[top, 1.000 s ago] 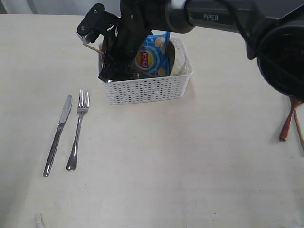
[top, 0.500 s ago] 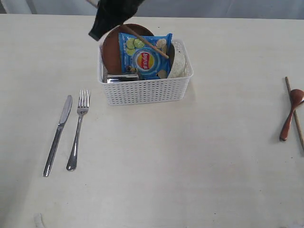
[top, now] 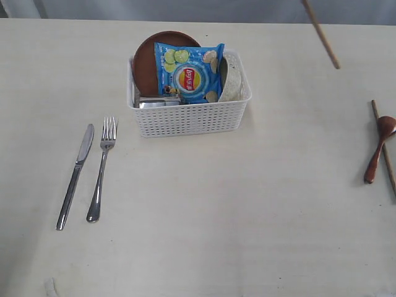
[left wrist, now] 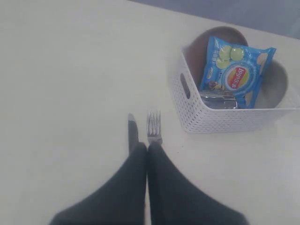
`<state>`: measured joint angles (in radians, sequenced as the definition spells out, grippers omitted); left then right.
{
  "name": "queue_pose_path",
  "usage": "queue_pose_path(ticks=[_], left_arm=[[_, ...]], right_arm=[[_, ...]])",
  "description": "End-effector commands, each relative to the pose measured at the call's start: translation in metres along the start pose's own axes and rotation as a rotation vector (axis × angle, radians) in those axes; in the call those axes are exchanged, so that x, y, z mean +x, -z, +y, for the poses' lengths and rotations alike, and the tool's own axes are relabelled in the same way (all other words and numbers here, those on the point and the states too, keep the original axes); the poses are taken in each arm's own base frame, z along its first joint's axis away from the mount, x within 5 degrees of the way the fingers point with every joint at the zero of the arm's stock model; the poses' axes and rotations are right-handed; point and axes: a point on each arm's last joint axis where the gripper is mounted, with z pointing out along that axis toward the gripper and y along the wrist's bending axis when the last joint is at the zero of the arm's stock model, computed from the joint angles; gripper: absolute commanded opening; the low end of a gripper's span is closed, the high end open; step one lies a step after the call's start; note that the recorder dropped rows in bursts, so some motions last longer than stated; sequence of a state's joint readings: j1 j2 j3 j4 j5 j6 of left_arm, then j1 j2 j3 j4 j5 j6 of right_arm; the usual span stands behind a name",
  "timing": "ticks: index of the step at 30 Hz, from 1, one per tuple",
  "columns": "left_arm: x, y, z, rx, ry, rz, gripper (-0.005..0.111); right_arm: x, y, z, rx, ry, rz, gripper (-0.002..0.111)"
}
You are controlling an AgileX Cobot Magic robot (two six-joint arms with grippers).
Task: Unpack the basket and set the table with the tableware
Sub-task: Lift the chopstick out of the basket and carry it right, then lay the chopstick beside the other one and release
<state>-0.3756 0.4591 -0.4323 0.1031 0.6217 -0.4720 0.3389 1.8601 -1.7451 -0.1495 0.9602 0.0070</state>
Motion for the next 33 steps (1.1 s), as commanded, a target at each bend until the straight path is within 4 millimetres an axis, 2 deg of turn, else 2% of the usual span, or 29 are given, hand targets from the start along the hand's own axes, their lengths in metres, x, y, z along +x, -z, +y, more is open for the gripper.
queue_pose_path(ticks=[1,6,10,15,18,21,22,25,26,29,33], left_arm=[[0.002,0.0,0.0,0.008,-0.004,0.002,0.0],[0.002,0.0,0.0,0.008,-0.004,0.002,0.0],[0.002,0.0,0.0,0.008,-0.004,0.002,0.0],[0.002,0.0,0.0,0.008,-0.004,0.002,0.0],[0.002,0.0,0.0,0.008,-0.004,0.002,0.0],[0.002,0.0,0.0,0.008,-0.004,0.002,0.0],[0.002,0.0,0.0,0.008,-0.004,0.002,0.0],[0.002,0.0,0.0,0.008,-0.005,0.001,0.0],[0.002,0.0,0.0,0.008,-0.005,0.001,0.0],[0.002,0.0,0.0,0.008,-0.005,0.001,0.0],[0.002,0.0,0.0,0.009,-0.004,0.002,0.0]], right_arm=[[0.038,-0.024,-0.061,0.057,-0.2,0.158,-0.001],[0.087,-0.051,-0.106,0.073,-0.383,0.244,-0.001],[0.124,-0.067,-0.127,0.099,-0.454,0.297,-0.001],[0.154,-0.088,-0.126,0.089,-0.49,0.349,-0.001],[0.168,-0.112,-0.113,0.053,-0.495,0.419,0.0],[0.177,-0.126,-0.108,0.04,-0.495,0.483,0.0],[0.179,-0.129,-0.108,0.038,-0.495,0.493,0.005],[0.179,-0.129,-0.108,0.042,-0.488,0.495,0.038],[0.179,-0.129,-0.109,0.043,-0.488,0.493,0.043],[0.171,-0.119,-0.11,0.043,-0.493,0.451,0.045],[0.141,-0.088,-0.11,-0.025,-0.517,0.315,0.045]])
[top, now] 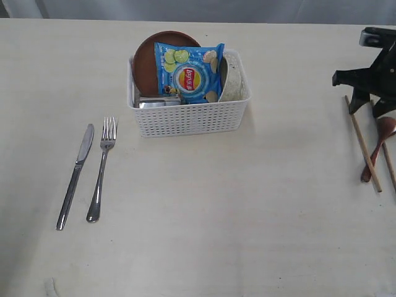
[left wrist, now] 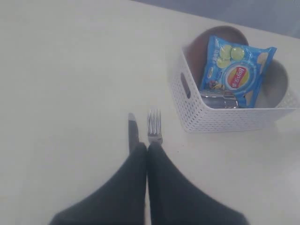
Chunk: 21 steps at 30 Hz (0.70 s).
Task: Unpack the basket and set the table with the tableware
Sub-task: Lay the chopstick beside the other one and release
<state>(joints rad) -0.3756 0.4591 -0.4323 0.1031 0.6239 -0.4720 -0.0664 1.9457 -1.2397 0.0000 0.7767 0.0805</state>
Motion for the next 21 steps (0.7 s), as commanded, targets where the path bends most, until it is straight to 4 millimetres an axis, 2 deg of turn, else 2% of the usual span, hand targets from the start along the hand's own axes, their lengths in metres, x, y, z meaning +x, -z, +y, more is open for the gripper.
queue_pose_path(ticks=[1,4,7,14,18,21], left_arm=[[0.002,0.0,0.0,0.01,-0.004,0.0,0.0],[0.002,0.0,0.0,0.011,-0.002,0.0,0.0],[0.002,0.0,-0.001,0.013,0.001,0.001,0.0],[0.002,0.0,-0.001,0.015,0.004,0.002,0.0],[0.002,0.0,-0.001,0.02,0.007,0.005,0.0],[0.002,0.0,-0.001,0.02,0.005,0.005,0.0]], right_arm=[[-0.013,0.042,0.013,-0.136,0.02,-0.127,0.045],[-0.017,0.066,0.034,-0.316,0.062,-0.196,0.045],[-0.02,0.087,0.061,-0.403,0.168,-0.241,0.045],[-0.017,0.124,0.145,-0.409,0.479,-0.361,0.045],[-0.014,0.139,0.186,-0.392,0.621,-0.437,0.045],[-0.014,0.144,0.209,-0.385,0.693,-0.467,0.045]])
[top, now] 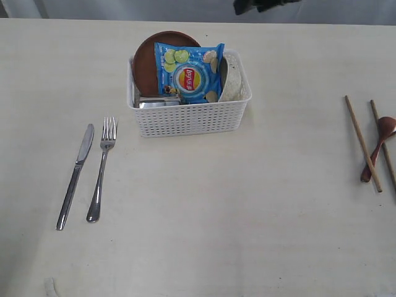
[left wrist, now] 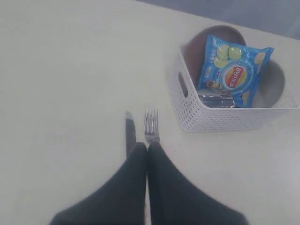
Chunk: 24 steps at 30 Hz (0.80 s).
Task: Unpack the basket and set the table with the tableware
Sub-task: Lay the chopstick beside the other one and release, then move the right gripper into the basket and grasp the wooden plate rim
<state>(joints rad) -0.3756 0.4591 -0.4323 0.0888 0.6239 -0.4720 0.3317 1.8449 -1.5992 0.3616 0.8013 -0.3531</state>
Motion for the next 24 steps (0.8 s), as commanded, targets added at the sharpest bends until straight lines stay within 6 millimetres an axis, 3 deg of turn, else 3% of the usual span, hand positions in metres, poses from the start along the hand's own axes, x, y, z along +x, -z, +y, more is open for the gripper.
queue_pose_path(ticks=[1,8,16,24], left_arm=[[0.002,0.0,-0.001,0.012,-0.006,0.001,0.0],[0.002,0.0,-0.001,0.015,-0.007,0.002,0.0],[0.002,0.0,-0.001,0.016,-0.007,0.0,0.0],[0.001,0.0,-0.001,0.018,-0.01,-0.004,0.0]], right_arm=[[-0.017,-0.011,0.024,0.004,0.118,-0.024,0.045],[-0.032,-0.04,0.038,-0.019,0.193,-0.006,0.045],[-0.044,-0.078,0.035,-0.026,0.216,-0.004,0.045],[-0.038,-0.116,0.031,-0.069,0.29,0.117,0.045]])
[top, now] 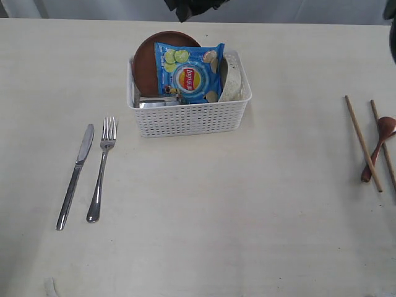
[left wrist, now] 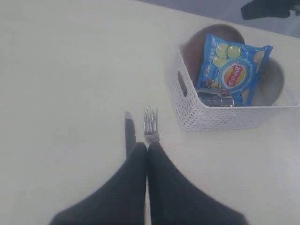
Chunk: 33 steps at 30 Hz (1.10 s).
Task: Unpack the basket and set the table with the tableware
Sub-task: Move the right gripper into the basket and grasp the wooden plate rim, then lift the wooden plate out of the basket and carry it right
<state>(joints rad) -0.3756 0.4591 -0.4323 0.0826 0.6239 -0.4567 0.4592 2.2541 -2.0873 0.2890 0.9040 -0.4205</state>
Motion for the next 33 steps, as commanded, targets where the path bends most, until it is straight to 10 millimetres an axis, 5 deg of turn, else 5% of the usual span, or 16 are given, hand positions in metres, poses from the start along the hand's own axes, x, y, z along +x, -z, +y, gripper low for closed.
queue_pose_path(ticks=[1,22,24,28,33], left_arm=[[0.001,0.0,-0.001,0.014,0.0,-0.005,0.0],[0.001,0.0,-0.001,0.016,-0.004,-0.009,0.0],[0.001,0.0,-0.001,0.016,-0.004,-0.009,0.0],[0.001,0.0,-0.001,0.016,-0.004,-0.009,0.0],[0.001,0.0,-0.001,0.016,-0.004,-0.009,0.0]], right_arm=[[0.005,-0.013,-0.001,-0.031,0.063,0.069,0.045],[0.01,-0.039,0.004,-0.141,0.161,0.033,0.044],[0.008,-0.039,0.005,-0.137,0.156,0.01,0.036],[0.005,-0.036,0.006,-0.137,0.198,-0.012,0.0],[-0.004,-0.019,0.007,-0.121,0.21,-0.049,0.0]])
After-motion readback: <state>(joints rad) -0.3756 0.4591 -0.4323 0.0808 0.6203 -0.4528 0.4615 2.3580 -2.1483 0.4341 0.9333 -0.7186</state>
